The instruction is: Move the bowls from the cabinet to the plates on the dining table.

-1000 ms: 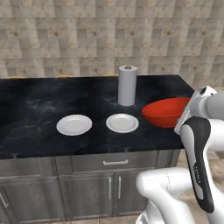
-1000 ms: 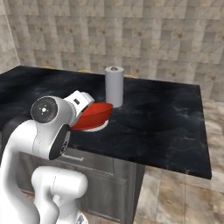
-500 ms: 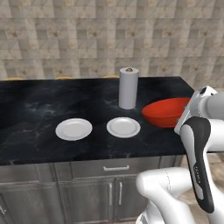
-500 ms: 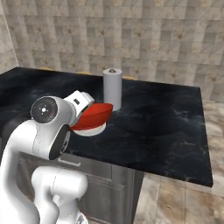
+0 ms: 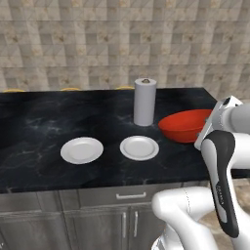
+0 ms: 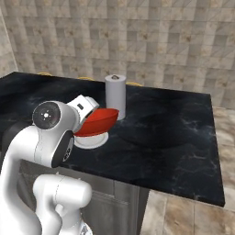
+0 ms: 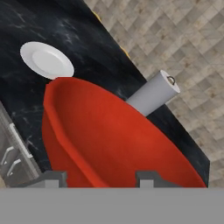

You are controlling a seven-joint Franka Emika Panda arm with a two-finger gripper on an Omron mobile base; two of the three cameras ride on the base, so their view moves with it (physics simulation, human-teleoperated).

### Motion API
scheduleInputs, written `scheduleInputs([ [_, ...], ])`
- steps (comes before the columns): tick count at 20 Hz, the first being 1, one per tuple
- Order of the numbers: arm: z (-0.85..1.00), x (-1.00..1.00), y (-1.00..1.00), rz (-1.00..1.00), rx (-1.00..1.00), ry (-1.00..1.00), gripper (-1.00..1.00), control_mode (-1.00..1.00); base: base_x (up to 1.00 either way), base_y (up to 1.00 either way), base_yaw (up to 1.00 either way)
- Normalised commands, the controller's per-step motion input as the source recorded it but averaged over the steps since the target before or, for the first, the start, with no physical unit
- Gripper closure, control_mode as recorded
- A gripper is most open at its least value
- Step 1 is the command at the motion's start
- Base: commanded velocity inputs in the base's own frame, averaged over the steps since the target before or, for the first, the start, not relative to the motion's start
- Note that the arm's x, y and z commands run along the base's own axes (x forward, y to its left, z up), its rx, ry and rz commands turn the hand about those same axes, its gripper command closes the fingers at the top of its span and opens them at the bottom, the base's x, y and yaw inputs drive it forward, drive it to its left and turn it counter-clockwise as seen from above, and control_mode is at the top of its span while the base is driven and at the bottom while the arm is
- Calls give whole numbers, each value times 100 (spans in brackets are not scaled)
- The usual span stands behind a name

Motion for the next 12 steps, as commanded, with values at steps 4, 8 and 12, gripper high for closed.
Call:
scheduleInputs([
  [4,0,0,0,0,0,0,100,100,24,0,0],
  [8,0,0,0,0,0,0,100,100,3,0,0],
  [12,0,0,0,0,0,0,100,100,0,0,0],
])
